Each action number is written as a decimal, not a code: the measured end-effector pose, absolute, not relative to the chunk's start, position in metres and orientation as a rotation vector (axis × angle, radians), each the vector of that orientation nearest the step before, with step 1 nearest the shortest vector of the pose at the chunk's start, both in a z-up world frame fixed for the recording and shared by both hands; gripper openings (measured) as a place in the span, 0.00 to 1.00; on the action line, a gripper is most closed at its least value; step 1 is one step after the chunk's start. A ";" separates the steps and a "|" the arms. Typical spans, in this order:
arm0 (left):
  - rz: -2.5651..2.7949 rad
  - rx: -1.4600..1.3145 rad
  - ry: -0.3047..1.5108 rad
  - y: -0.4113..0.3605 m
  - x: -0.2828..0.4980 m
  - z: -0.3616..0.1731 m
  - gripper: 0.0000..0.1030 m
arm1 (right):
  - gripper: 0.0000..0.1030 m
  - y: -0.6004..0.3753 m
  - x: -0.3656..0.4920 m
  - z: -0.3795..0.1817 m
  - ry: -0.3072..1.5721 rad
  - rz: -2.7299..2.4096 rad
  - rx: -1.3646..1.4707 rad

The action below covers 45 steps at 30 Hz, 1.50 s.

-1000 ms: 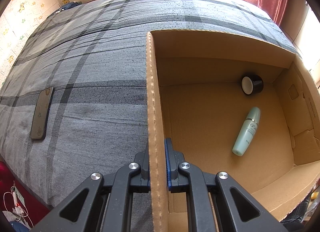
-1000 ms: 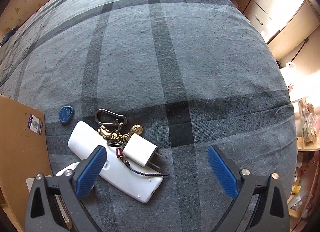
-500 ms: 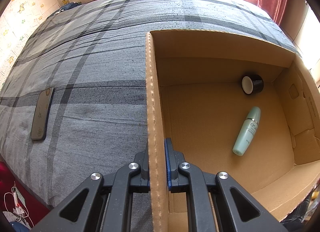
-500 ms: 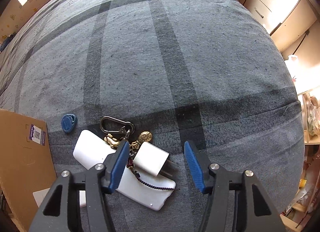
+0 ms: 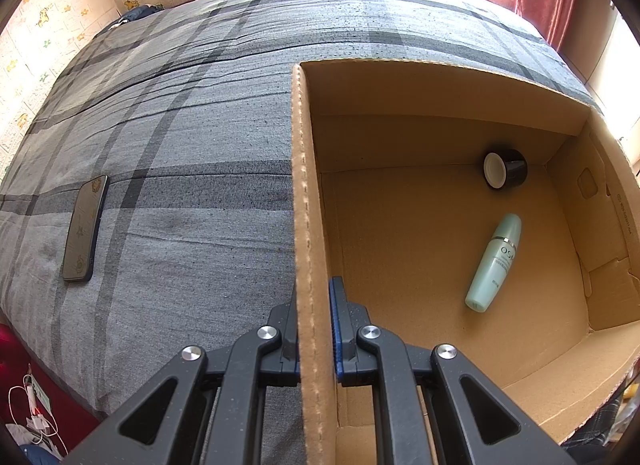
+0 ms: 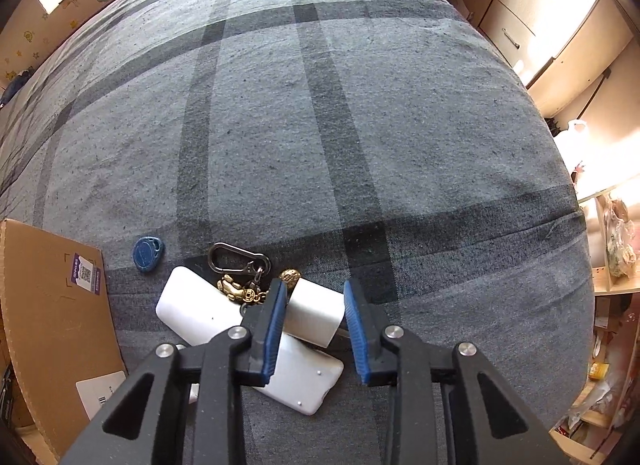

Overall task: Organize rigid objects
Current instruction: 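Grasp the small white charger cube with the right gripper and lift, then carry the small white charger over the box with the right gripper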

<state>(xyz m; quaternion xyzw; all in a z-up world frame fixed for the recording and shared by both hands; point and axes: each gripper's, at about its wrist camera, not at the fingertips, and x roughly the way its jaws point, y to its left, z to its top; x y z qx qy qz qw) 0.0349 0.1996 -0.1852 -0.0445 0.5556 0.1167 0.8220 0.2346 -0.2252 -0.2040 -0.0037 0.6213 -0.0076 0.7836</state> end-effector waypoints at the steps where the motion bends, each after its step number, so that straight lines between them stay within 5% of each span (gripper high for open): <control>1: 0.248 -0.096 1.182 0.200 0.035 -0.185 0.10 | 0.30 -0.227 0.233 -0.199 1.338 -0.017 -0.013; 45: 0.248 -0.093 1.183 0.199 0.035 -0.185 0.10 | 0.30 -0.084 0.160 -0.048 1.156 0.288 -0.365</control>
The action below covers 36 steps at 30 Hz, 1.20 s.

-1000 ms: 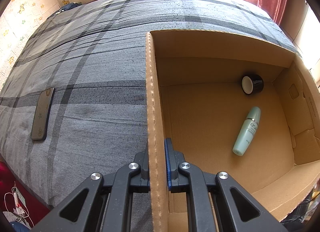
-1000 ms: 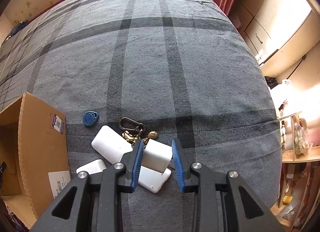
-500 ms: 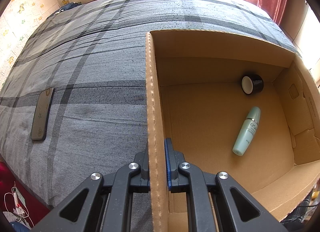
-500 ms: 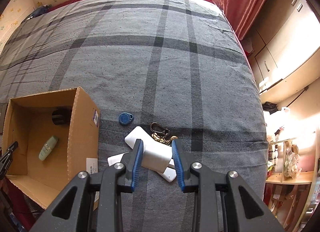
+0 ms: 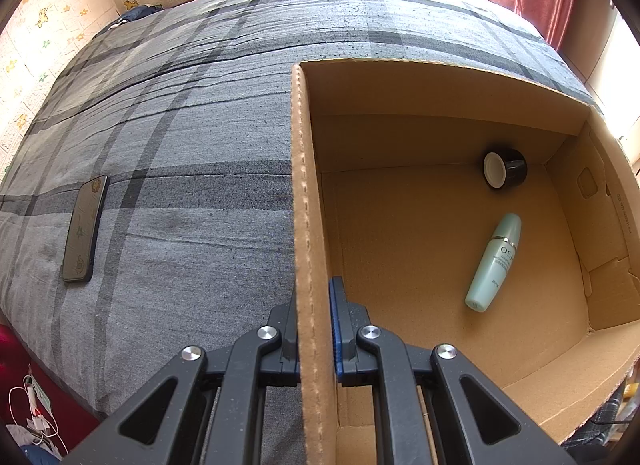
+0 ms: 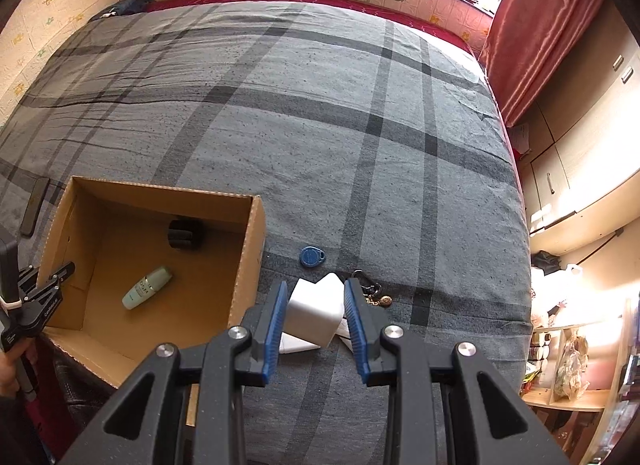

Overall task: Organize rigid objects
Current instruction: 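Carry the small white charger over the box with the right gripper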

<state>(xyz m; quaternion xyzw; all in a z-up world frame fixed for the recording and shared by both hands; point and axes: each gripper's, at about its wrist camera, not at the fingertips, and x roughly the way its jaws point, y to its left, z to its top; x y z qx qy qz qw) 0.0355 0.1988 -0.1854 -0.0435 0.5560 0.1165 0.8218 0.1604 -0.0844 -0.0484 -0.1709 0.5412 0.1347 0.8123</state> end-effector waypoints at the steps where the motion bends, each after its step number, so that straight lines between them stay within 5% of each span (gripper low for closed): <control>1: 0.248 -0.092 1.183 0.199 0.035 -0.185 0.10 | 0.30 -0.080 0.159 -0.047 1.151 0.298 -0.367; 20: 0.247 -0.094 1.182 0.199 0.035 -0.185 0.10 | 0.30 0.002 0.134 -0.045 1.122 0.472 -0.414; 36: 0.247 -0.096 1.181 0.199 0.034 -0.186 0.10 | 0.30 0.064 0.115 -0.107 1.178 0.553 -0.461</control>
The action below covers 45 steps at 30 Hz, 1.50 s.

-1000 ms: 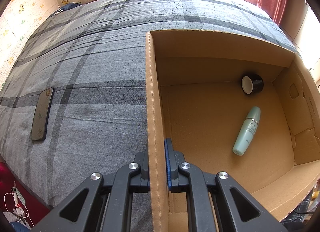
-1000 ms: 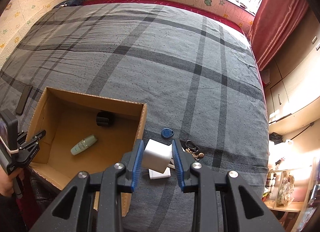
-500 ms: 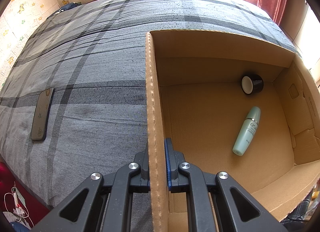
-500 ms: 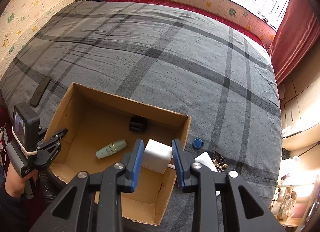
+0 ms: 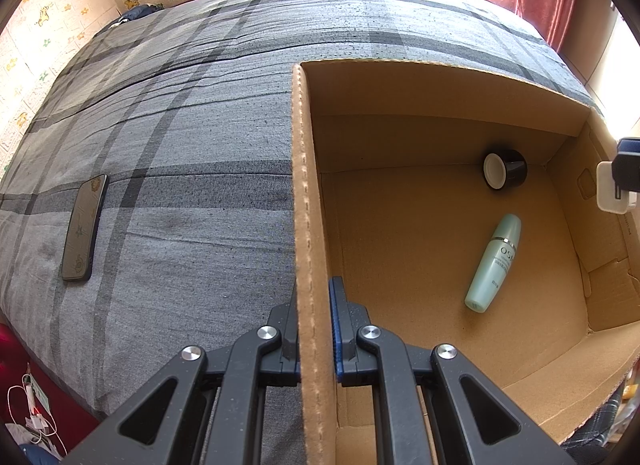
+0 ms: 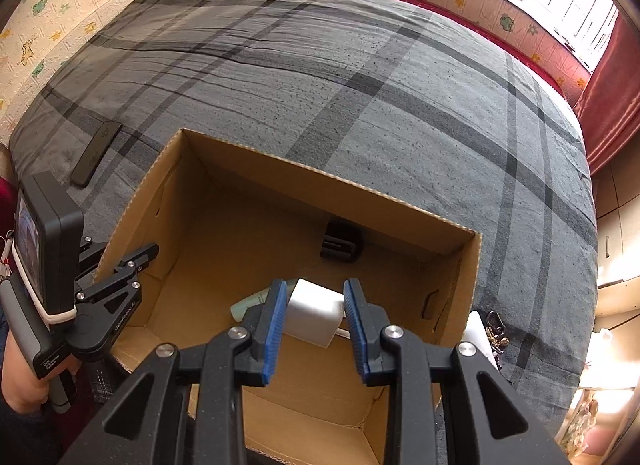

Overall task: Organize rigid objects
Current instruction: 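Carry the small white charger over the box with the right gripper, then open the right gripper to drop the charger into the box, then move the right gripper back to the larger white charger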

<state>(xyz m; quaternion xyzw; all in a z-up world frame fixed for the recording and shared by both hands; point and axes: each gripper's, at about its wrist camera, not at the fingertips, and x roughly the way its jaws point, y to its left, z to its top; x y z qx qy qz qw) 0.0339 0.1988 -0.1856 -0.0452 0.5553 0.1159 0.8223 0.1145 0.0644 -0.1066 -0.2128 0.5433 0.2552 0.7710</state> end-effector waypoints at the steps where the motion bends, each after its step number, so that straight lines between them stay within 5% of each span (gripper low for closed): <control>1: 0.247 -0.097 1.182 0.199 0.034 -0.186 0.10 | 0.30 0.067 0.113 -0.111 1.180 0.556 -0.462; 30: 0.247 -0.099 1.183 0.200 0.035 -0.185 0.11 | 0.32 0.080 0.100 -0.179 1.301 0.583 -0.475; 37: 0.251 -0.095 1.184 0.200 0.035 -0.185 0.11 | 0.96 0.083 0.101 -0.168 1.244 0.562 -0.472; 45: 0.252 -0.092 1.185 0.199 0.036 -0.186 0.11 | 1.00 0.085 0.100 -0.162 1.232 0.553 -0.461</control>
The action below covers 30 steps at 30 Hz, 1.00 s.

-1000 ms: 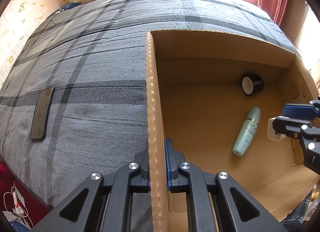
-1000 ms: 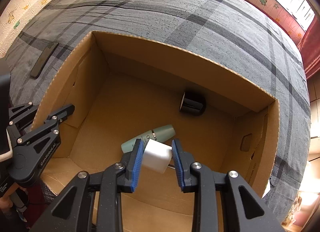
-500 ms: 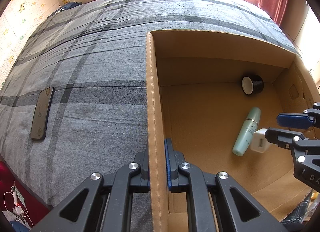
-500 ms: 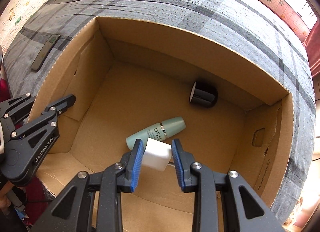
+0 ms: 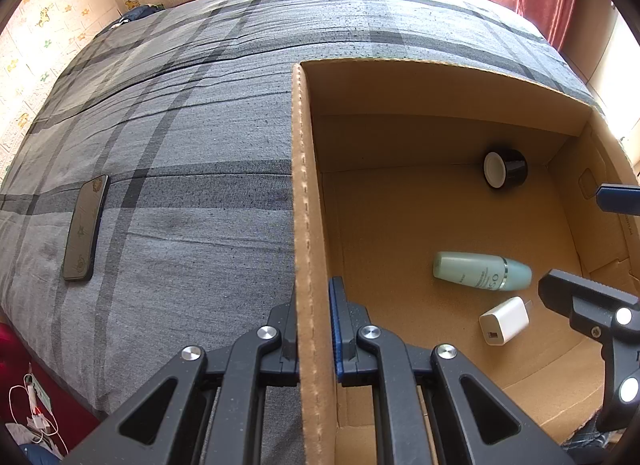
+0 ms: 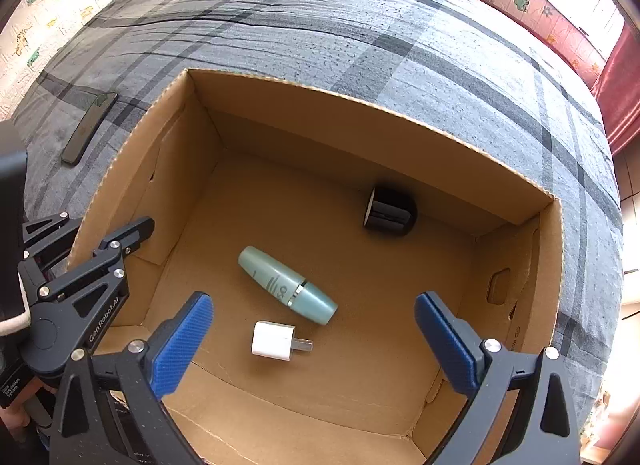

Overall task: Organize rigid objects
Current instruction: 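Move the right gripper back to the larger white charger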

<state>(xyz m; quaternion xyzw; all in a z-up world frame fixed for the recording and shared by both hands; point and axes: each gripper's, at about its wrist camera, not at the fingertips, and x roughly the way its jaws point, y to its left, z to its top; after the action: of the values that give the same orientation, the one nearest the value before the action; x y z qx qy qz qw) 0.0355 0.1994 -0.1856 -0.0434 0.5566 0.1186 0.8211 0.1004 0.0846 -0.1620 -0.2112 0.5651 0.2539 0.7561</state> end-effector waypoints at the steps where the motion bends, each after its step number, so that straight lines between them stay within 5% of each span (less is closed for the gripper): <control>1: 0.252 -0.093 1.185 0.200 0.036 -0.186 0.11 | 1.00 0.084 0.100 -0.160 1.228 0.554 -0.459; 30: 0.250 -0.085 1.186 0.199 0.035 -0.185 0.11 | 1.00 -0.058 0.140 -0.080 1.138 0.328 -0.336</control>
<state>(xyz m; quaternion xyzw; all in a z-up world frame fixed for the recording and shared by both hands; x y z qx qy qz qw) 0.0355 0.1990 -0.1849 -0.0397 0.5573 0.1172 0.8210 0.1398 -0.0577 -0.0795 -0.1575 0.5337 0.1538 0.8165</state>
